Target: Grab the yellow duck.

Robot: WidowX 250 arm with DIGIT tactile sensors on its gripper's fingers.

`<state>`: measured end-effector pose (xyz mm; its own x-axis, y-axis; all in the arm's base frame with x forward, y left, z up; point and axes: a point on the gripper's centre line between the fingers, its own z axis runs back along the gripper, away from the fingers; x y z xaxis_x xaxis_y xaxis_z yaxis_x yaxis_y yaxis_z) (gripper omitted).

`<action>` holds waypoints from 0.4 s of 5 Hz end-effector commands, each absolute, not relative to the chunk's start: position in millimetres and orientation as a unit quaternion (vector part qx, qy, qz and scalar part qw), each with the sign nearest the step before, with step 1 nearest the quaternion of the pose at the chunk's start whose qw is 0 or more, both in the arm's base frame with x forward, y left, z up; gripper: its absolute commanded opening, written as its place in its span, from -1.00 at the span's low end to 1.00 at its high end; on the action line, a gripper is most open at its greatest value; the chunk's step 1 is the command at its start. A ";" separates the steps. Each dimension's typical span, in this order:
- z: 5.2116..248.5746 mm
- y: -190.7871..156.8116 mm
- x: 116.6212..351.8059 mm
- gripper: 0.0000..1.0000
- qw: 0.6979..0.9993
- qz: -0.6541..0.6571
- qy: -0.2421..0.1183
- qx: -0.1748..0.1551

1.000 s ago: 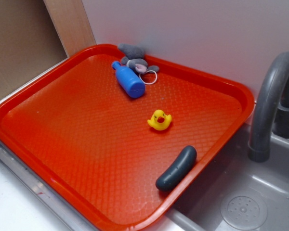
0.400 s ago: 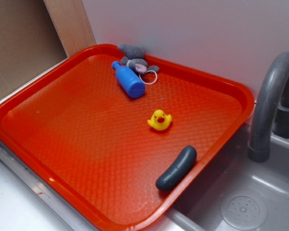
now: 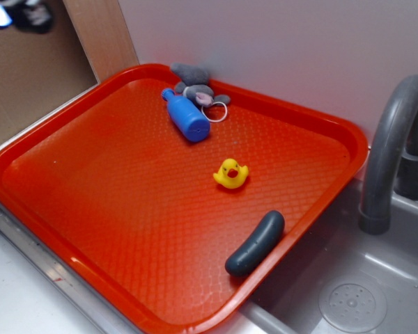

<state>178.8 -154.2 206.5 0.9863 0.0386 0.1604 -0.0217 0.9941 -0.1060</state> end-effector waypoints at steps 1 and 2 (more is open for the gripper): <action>188.9 -222.6 215.1 1.00 0.994 -0.014 -0.087 -0.067; 161.5 -253.2 227.5 1.00 0.996 -0.052 -0.061 -0.033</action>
<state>228.0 -247.4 139.1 0.9939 -0.0876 0.0669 0.0889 0.9959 -0.0163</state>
